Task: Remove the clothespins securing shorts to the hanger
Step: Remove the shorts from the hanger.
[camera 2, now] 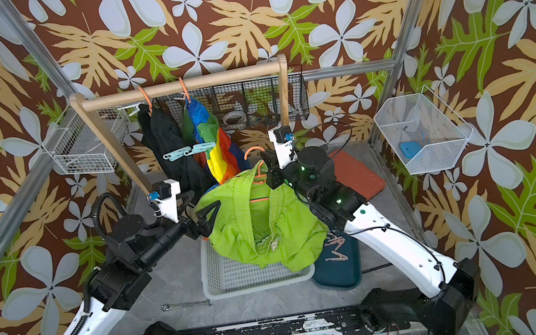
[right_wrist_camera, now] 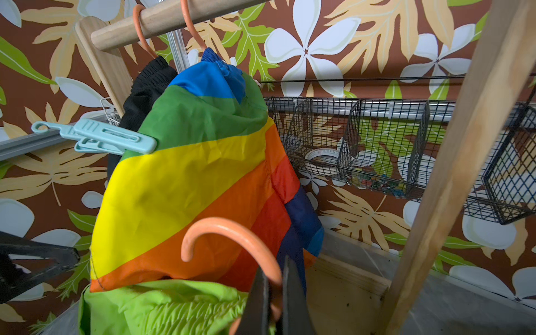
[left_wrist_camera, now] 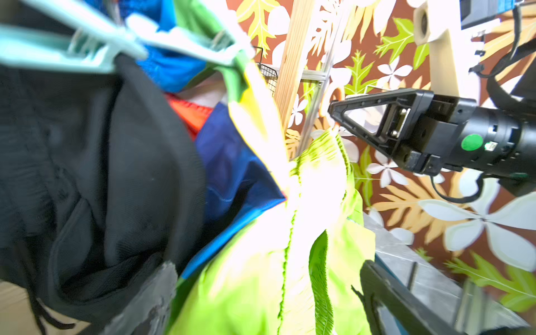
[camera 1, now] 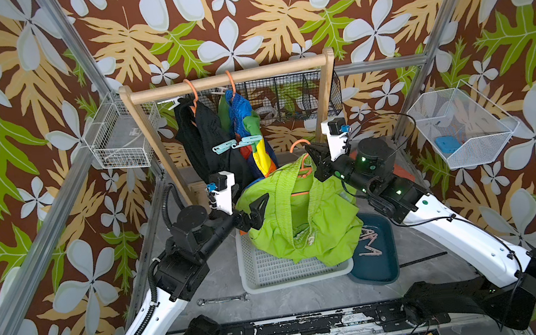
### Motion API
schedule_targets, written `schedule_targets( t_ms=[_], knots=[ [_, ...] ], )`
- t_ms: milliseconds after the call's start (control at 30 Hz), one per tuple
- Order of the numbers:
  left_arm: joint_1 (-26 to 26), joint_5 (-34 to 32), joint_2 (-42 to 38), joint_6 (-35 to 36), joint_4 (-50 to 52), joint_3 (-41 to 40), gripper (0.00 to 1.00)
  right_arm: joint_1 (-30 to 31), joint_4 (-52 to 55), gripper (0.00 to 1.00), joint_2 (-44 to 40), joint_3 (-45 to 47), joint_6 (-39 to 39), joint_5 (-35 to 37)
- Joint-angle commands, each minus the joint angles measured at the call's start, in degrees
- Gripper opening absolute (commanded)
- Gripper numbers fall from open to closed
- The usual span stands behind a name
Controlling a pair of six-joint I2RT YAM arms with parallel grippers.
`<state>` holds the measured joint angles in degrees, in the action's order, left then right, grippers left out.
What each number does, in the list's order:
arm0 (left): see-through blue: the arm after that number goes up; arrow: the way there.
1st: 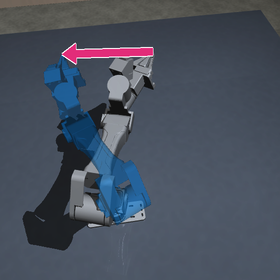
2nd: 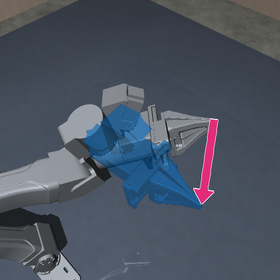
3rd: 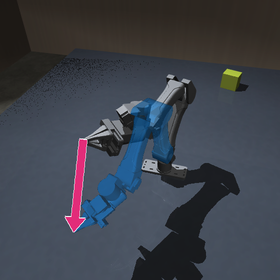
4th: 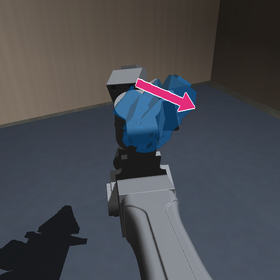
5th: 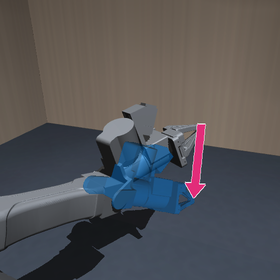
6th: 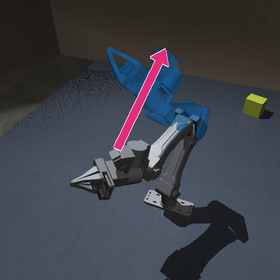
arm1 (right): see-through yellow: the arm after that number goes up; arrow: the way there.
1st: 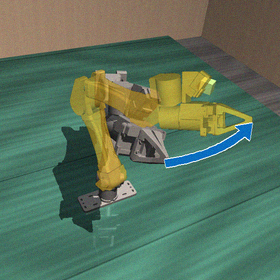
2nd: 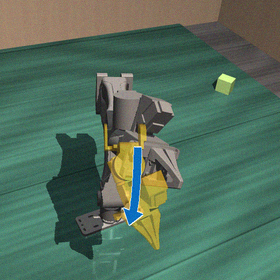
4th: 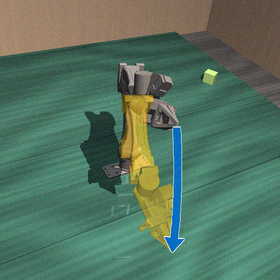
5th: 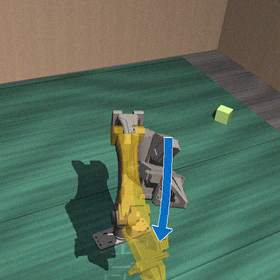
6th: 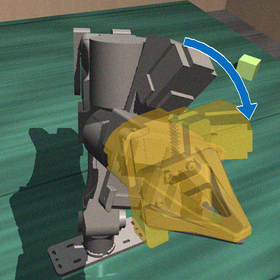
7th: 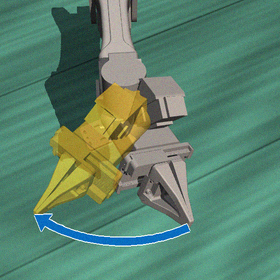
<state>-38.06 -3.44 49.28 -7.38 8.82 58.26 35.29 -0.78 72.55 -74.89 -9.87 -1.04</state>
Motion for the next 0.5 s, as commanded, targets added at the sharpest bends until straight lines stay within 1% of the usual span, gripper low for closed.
schedule_targets(
  t_ms=[0, 100, 200, 267, 333, 467],
  knots=[
    [-8.34, -27.44, 1.98, 3.03, 1.34, 2.64, 1.00, 0.00, -3.06, 0.00, -1.07, 0.60, 1.09, 1.07],
    [-16.93, -40.10, 7.31, 5.57, -0.62, 5.03, 1.00, 0.04, -3.69, 0.00, -2.48, 1.43, 0.69, 0.43],
    [-22.60, -49.08, 14.59, 7.07, -2.47, 7.46, 1.00, 0.04, -4.05, 0.00, -3.88, 2.18, 0.47, 0.02],
    [-24.51, -52.25, 18.53, 6.97, -4.44, 8.26, 1.00, 0.03, -4.36, 0.00, -4.63, 2.90, 0.38, -0.17],
    [-25.62, -54.52, 20.86, 6.00, -7.01, 8.11, 1.00, 0.00, -4.34, 0.00, -5.29, 3.33, 0.30, -0.19],
    [-26.14, -56.61, 22.59, 4.87, -12.55, 6.58, 1.00, 0.04, -4.49, 0.00, -6.43, 4.19, -0.02, -0.86]
  ],
)
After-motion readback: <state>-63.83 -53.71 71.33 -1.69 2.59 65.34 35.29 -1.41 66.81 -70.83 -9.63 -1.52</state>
